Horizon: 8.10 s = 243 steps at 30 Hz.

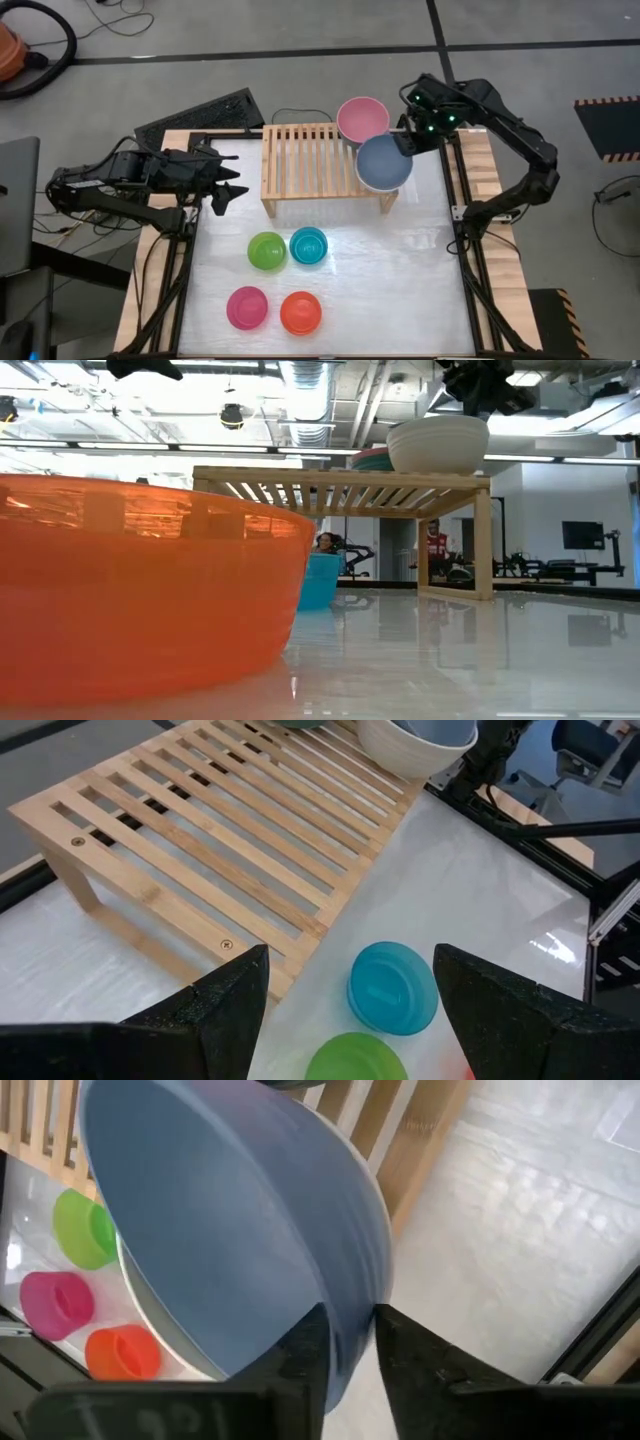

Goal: Place and stack bowls onto a shelf
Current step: Stack the large gray bowl on top of the large white bowl on the shelf, then put the small green bowl on the shelf

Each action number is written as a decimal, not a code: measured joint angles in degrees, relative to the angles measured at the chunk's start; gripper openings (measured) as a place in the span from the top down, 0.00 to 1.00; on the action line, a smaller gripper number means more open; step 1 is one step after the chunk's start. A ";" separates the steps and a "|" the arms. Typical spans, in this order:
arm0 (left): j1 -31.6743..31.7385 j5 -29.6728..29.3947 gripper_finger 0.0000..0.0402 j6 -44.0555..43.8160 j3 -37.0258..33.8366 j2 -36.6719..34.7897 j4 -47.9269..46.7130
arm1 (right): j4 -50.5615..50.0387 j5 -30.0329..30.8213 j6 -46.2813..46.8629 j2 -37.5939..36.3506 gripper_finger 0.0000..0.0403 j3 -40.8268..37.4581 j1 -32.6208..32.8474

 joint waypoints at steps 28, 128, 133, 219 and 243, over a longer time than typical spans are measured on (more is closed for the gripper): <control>-0.01 -0.27 0.34 -0.19 0.00 0.00 0.02 | 13.32 -0.29 -7.11 0.31 0.94 7.30 -2.28; -3.87 21.69 0.50 -15.25 -38.40 14.92 27.00 | 4.87 15.23 4.60 -4.04 0.58 7.21 27.43; -3.57 17.11 0.36 -18.04 -38.40 10.00 26.66 | 4.85 15.23 4.59 -4.04 0.58 7.21 27.43; -7.24 -29.70 1.00 -11.47 -0.94 14.05 4.98 | 56.99 53.16 -15.00 22.56 0.65 11.52 45.61; -7.11 -39.60 1.00 -10.47 -0.96 14.05 5.77 | 63.73 57.26 -22.62 25.73 0.41 11.52 44.30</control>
